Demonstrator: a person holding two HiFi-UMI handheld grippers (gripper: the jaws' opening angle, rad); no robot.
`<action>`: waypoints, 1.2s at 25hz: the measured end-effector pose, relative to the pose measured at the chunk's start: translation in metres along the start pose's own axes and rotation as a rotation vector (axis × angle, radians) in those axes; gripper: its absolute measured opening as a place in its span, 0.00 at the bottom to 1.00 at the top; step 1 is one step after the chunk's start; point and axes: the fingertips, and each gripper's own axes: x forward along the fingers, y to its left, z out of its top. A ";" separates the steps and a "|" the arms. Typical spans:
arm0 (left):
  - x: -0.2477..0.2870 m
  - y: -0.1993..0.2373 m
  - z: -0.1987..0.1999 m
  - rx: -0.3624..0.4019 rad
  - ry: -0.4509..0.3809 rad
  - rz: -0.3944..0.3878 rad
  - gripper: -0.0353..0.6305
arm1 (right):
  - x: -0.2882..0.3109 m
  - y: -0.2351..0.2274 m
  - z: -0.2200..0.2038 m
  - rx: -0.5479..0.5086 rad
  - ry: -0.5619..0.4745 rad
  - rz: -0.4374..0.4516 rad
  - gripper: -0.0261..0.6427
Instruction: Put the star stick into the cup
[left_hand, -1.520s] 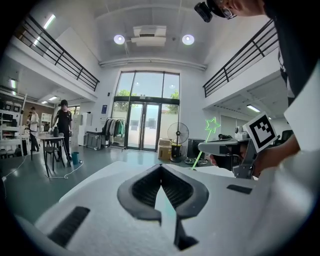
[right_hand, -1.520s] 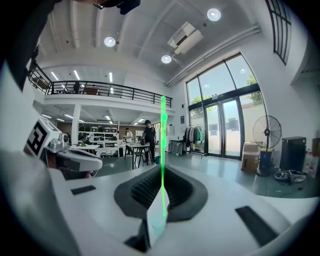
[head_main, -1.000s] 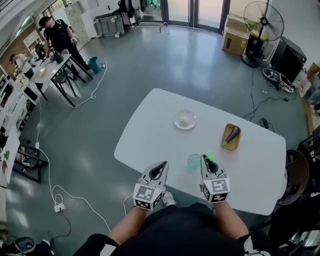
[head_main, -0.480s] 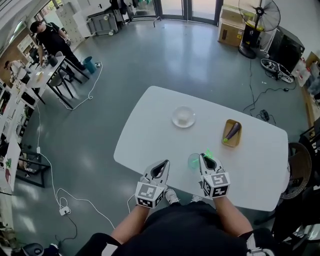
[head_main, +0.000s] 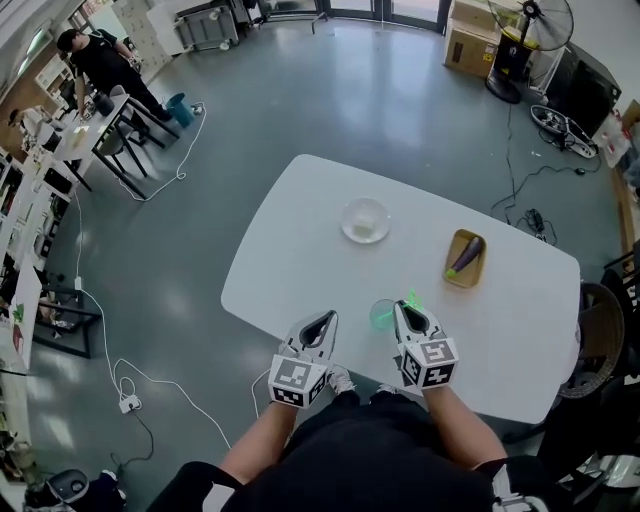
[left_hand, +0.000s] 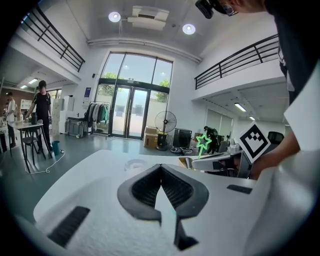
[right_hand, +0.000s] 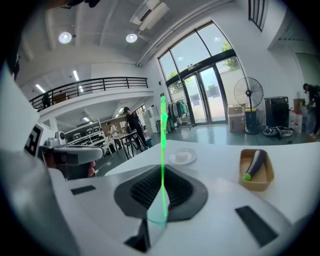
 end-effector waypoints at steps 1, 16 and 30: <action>0.001 0.000 -0.001 -0.001 0.004 0.005 0.06 | 0.001 -0.002 -0.002 0.009 0.008 0.006 0.07; 0.005 -0.008 -0.015 -0.013 0.047 0.050 0.06 | 0.013 -0.018 -0.023 0.051 0.084 0.035 0.12; 0.005 -0.019 -0.015 -0.007 0.054 0.051 0.06 | 0.007 -0.034 -0.026 0.040 0.098 0.011 0.25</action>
